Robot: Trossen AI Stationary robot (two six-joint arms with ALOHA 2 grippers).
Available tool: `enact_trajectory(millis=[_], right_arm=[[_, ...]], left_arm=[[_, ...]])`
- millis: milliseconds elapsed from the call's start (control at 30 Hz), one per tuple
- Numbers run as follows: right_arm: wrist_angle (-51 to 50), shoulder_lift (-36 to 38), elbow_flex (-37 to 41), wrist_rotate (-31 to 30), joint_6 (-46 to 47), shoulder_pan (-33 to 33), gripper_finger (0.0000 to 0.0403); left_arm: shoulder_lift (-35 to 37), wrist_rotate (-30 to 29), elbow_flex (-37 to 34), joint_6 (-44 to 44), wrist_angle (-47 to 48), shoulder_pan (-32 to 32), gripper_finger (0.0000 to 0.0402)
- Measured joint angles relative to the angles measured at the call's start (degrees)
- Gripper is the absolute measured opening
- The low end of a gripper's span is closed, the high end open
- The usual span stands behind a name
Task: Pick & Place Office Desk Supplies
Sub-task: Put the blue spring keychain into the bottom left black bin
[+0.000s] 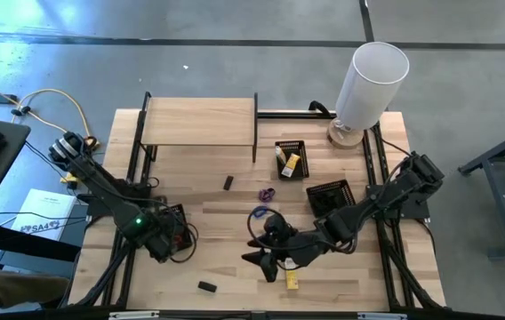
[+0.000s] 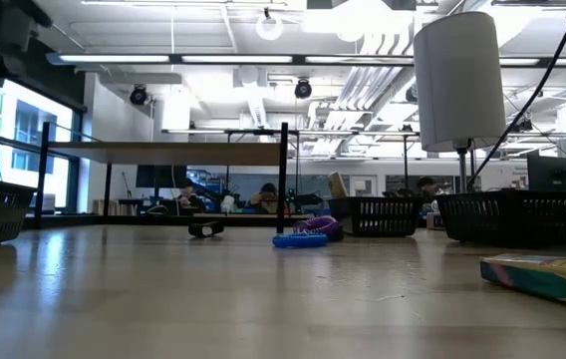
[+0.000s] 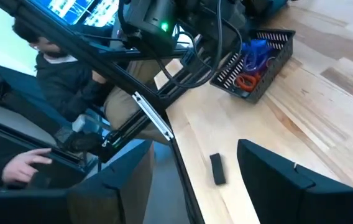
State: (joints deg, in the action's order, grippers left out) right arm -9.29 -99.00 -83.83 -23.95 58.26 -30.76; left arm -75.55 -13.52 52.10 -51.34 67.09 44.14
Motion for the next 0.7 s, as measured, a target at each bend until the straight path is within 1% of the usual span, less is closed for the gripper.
enact_trajectory(millis=[133,233,533,700], right_arm=[[1.6,0.0,0.0,0.1,-0.5,0.0,0.0220],[1.3,0.0,0.0,0.1,-0.9,0.1,0.0220],[1.3,0.0,0.0,0.1,-1.6,1.4,0.0220],[1.4,0.0,0.0,0.4,-3.0,1.7,0.0220]], left_arm=[[0.0,0.1,0.0,-2.0,0.0,0.0,0.0109],[0.0,0.2,0.0,-2.1,-0.1,0.0,0.0124],[0.0,2.6,0.0,-4.0,0.5,0.0,0.0129],[0.0,3.2,0.0,-1.4,1.7,0.0,0.0129]])
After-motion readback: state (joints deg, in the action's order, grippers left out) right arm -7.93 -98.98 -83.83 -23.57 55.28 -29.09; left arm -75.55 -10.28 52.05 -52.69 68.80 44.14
